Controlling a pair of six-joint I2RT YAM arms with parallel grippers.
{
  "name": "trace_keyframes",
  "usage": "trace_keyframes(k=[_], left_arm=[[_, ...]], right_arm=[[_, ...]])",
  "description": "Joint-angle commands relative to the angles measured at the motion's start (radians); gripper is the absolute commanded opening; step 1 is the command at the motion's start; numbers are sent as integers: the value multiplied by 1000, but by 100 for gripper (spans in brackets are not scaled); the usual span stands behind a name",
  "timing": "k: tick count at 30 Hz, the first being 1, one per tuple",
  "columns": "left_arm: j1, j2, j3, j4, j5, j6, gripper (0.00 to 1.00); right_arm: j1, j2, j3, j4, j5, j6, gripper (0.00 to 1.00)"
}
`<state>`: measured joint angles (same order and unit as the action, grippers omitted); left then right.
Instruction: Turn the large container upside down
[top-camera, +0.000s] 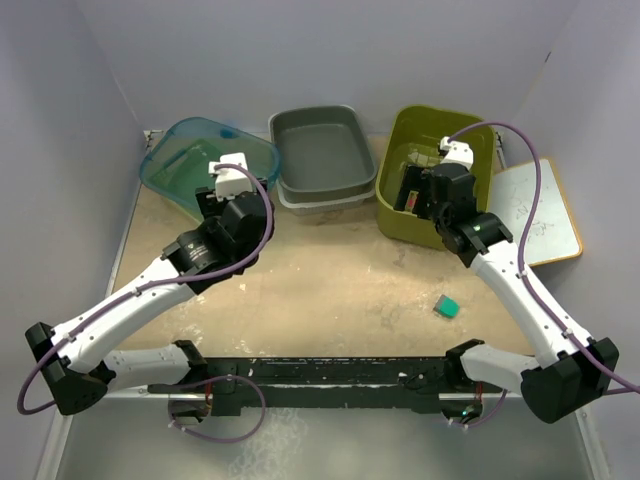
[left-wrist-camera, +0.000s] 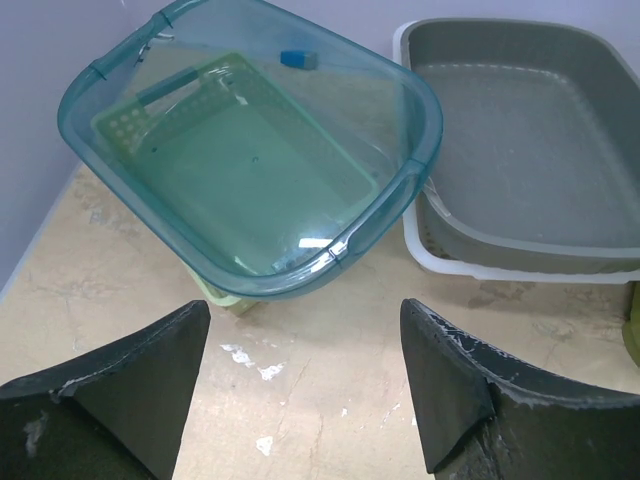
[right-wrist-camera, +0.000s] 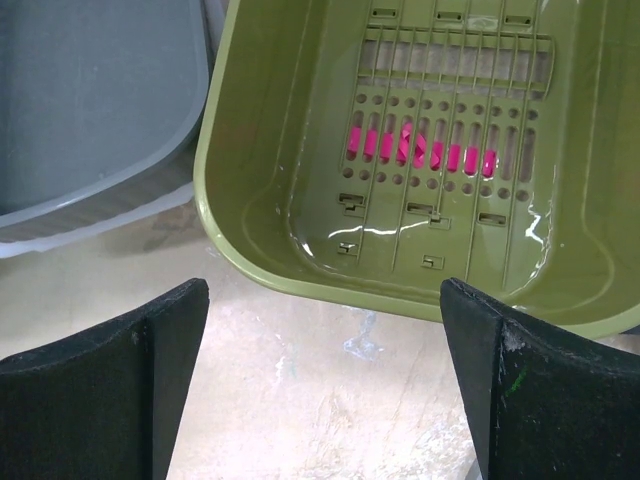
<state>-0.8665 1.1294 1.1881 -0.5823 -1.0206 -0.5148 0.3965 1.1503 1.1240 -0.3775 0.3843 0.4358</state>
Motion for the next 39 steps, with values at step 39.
trace_keyframes(k=[39], left_arm=[[337, 393, 298, 77, 632, 216, 81]], right_arm=[[-5, -170, -174, 192, -143, -74, 100]])
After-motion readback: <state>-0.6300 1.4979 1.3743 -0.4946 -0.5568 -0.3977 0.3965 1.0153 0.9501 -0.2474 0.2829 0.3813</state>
